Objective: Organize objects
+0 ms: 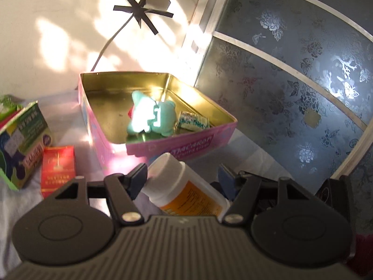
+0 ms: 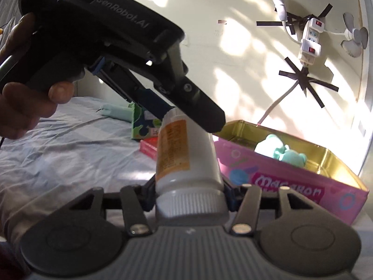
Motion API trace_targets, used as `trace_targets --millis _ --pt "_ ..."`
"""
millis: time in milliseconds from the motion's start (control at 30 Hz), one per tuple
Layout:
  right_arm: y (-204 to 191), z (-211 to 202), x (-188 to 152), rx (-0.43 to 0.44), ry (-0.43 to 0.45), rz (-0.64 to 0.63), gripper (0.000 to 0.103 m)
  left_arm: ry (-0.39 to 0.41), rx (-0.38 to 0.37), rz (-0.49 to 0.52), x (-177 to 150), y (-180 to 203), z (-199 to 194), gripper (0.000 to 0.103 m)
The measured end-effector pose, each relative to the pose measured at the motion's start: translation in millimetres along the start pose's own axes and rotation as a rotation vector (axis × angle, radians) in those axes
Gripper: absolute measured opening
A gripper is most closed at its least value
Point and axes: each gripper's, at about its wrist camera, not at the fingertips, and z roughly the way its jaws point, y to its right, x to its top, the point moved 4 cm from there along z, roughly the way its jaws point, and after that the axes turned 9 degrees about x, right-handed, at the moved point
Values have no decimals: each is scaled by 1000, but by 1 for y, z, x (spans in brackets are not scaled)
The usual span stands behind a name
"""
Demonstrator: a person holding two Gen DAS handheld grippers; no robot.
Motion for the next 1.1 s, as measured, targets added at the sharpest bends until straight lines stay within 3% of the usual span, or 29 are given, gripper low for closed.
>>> trace_targets --millis 167,333,567,633,933,1100 --pt "25 26 26 -83 42 -37 52 63 29 21 39 -5 17 68" --pt "58 63 46 -113 32 -49 52 104 90 23 68 -16 45 68" --pt "87 108 52 -138 0 -60 52 97 143 -51 88 -40 81 70" --pt "93 117 48 -160 -9 -45 64 63 140 -96 87 -45 90 70" --pt "91 78 44 -192 55 32 65 83 156 -125 62 -38 57 72" --pt "80 40 38 -207 106 113 66 93 205 -100 29 -33 25 75"
